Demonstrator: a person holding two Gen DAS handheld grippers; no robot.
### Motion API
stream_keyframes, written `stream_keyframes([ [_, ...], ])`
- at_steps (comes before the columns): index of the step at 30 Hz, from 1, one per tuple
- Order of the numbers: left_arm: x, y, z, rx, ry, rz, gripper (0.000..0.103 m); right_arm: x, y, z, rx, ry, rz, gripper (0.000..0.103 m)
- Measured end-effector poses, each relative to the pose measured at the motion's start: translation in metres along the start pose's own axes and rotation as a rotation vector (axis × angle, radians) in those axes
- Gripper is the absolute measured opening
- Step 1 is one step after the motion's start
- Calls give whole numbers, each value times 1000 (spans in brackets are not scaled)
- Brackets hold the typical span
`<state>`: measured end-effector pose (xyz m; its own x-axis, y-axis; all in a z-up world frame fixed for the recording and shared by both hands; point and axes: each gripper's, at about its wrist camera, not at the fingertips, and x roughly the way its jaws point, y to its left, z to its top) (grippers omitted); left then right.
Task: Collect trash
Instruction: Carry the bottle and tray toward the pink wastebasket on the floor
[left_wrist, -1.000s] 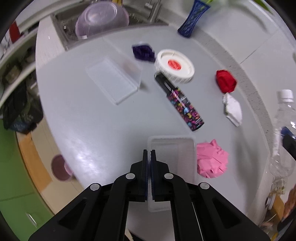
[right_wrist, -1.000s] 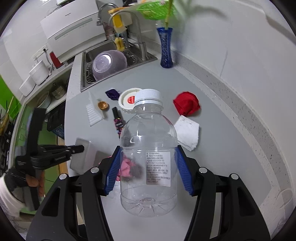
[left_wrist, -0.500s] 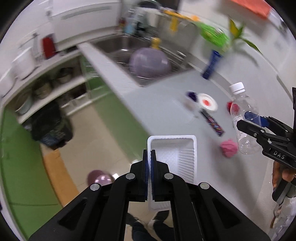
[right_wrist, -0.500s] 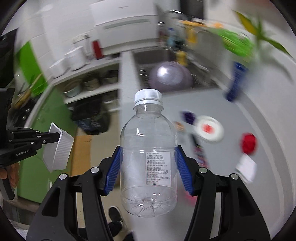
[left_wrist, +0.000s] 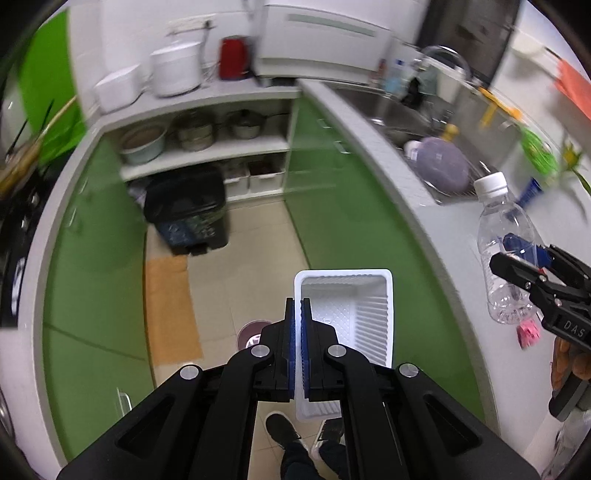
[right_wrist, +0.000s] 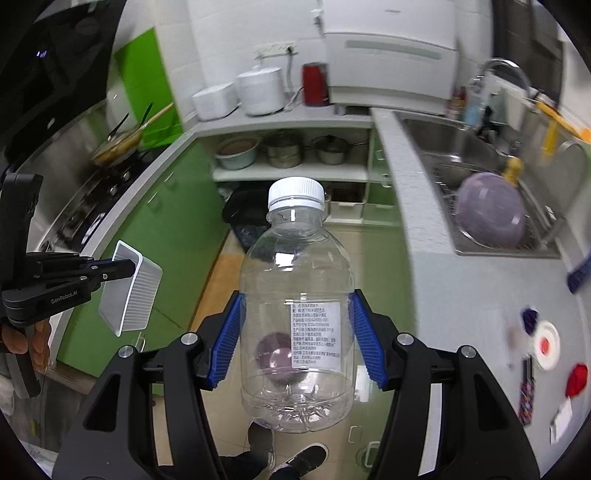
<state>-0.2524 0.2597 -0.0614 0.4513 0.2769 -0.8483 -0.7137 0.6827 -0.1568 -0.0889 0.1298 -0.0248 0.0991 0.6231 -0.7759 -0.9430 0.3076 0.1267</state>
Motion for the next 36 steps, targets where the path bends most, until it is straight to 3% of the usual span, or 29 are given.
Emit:
stream_keyframes([
  [3, 26, 20, -2, -41, 30, 0, 2, 32, 6, 0, -18, 31, 19, 58],
  [7, 99, 43, -16, -83, 89, 9, 2, 100, 4, -19, -32, 83, 29, 58],
  [13, 262, 77, -70, -96, 149, 5, 2, 230, -15, -97, -32, 151, -9, 58],
  [17, 346, 96, -105, -116, 155, 20, 3, 305, -25, -155, -12, 190, -1, 58],
  [19, 383, 106, -119, -134, 160, 10, 17, 332, -30, -175, -10, 203, 7, 58],
  [20, 391, 109, -123, -136, 159, 14, 30, 344, -31, -183, -13, 207, 9, 58],
  [21, 405, 114, -129, -147, 152, 15, 67, 357, -32, -192, -18, 212, 13, 58],
  [22, 411, 118, -133, -158, 143, 7, 98, 369, -32, -200, -24, 219, 16, 58],
  [28, 433, 135, -144, -195, 114, 15, 98, 411, -23, -223, -64, 252, 46, 58],
  [36, 398, 168, -152, -252, 69, 29, 98, 451, 13, -223, -133, 303, 126, 58],
])
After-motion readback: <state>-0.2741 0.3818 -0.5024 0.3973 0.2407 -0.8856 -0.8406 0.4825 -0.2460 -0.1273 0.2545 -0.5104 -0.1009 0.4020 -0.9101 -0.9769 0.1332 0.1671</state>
